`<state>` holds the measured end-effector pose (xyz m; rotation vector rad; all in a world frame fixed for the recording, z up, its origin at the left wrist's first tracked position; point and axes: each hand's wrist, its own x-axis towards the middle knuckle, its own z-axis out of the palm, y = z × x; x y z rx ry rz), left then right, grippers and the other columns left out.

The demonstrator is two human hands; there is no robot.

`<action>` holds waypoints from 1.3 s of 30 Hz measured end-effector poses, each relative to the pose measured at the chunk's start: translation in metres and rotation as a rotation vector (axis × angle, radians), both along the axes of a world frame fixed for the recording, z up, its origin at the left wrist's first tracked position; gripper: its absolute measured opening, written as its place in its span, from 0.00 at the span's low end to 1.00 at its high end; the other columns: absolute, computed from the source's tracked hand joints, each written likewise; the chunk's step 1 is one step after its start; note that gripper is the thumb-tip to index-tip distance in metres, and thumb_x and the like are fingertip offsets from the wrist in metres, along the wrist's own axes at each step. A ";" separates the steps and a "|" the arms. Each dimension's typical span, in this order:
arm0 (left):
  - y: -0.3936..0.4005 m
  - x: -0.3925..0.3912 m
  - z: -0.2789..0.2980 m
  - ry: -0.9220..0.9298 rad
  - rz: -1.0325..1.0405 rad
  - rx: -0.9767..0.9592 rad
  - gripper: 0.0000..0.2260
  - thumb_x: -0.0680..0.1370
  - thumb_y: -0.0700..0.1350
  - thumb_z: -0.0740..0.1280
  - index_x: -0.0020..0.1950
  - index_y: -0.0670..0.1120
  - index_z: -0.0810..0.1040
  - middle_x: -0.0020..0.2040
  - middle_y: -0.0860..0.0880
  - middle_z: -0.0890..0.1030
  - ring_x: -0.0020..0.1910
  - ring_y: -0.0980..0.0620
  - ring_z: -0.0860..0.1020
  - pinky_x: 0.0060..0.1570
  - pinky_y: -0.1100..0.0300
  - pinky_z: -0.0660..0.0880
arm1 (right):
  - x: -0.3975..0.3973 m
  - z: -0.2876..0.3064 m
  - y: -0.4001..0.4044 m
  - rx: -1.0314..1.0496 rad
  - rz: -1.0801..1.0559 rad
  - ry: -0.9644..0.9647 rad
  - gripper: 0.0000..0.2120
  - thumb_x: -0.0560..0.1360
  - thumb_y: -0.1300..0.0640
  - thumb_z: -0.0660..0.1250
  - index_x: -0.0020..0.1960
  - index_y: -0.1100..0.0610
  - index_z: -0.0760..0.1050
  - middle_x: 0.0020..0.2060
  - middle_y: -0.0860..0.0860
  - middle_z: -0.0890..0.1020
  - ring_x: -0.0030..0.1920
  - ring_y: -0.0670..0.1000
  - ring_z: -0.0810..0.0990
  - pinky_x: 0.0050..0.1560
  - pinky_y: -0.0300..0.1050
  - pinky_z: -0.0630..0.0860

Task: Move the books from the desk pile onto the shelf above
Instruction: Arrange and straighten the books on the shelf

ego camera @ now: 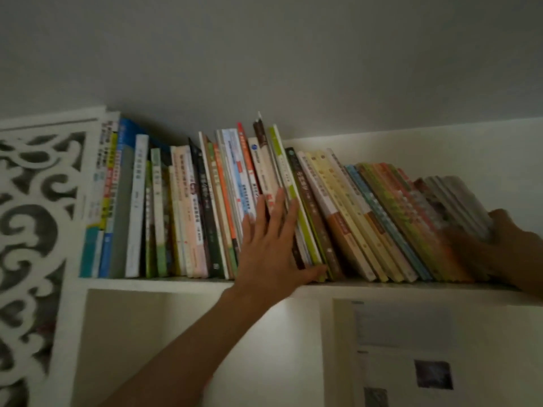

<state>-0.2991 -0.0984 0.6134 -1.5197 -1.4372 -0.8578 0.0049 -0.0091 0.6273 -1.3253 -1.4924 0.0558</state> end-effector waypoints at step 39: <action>-0.022 -0.063 0.094 0.247 0.234 0.084 0.24 0.80 0.55 0.43 0.77 0.53 0.46 0.78 0.54 0.50 0.76 0.49 0.45 0.69 0.49 0.33 | -0.212 0.042 -0.038 0.806 -0.029 -0.732 0.25 0.78 0.47 0.50 0.70 0.56 0.69 0.68 0.52 0.72 0.68 0.54 0.71 0.67 0.56 0.57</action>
